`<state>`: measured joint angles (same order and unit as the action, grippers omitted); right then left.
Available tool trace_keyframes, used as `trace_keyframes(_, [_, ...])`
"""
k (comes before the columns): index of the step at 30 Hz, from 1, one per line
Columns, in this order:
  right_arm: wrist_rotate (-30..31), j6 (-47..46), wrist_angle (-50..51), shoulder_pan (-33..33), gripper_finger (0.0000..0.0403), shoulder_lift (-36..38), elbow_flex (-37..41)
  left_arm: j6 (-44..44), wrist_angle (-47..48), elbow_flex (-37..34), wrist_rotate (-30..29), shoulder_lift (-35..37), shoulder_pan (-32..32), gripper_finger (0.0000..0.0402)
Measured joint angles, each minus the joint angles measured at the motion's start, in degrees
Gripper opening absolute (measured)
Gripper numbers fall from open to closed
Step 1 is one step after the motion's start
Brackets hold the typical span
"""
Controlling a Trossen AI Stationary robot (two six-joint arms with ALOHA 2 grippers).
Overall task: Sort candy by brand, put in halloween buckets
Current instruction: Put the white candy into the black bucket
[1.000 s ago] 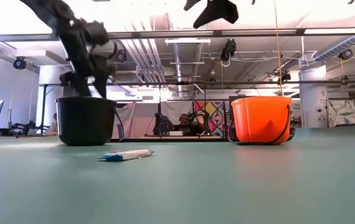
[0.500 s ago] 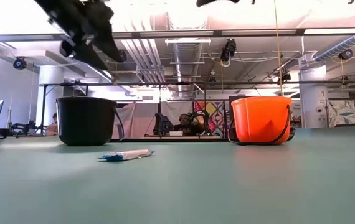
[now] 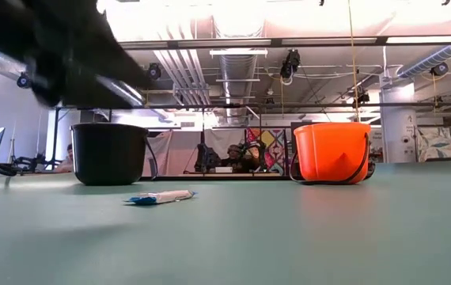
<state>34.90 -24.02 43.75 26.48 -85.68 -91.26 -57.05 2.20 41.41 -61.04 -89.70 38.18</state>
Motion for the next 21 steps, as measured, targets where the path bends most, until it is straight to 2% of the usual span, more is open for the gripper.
trace_keyframes(3, [1.6,-2.2,0.1,1.9,0.0247,0.0,0.0,-4.1,-2.3,3.2,0.0,-8.6,0.0,0.034])
trace_keyframes(9, [2.8,-4.9,0.0,3.7,0.0247,-1.2,0.2,-11.6,0.2,10.7,-2.6,-22.7,0.0,0.034])
trace_keyframes(17, [2.6,-8.2,0.5,4.9,0.0247,-3.5,0.2,-34.2,22.0,20.3,-3.6,-33.9,-1.4,0.033])
trace_keyframes(21, [2.3,-8.5,0.5,4.8,0.0247,-4.3,0.2,-38.7,27.4,23.1,-6.0,-37.9,-2.1,0.0312])
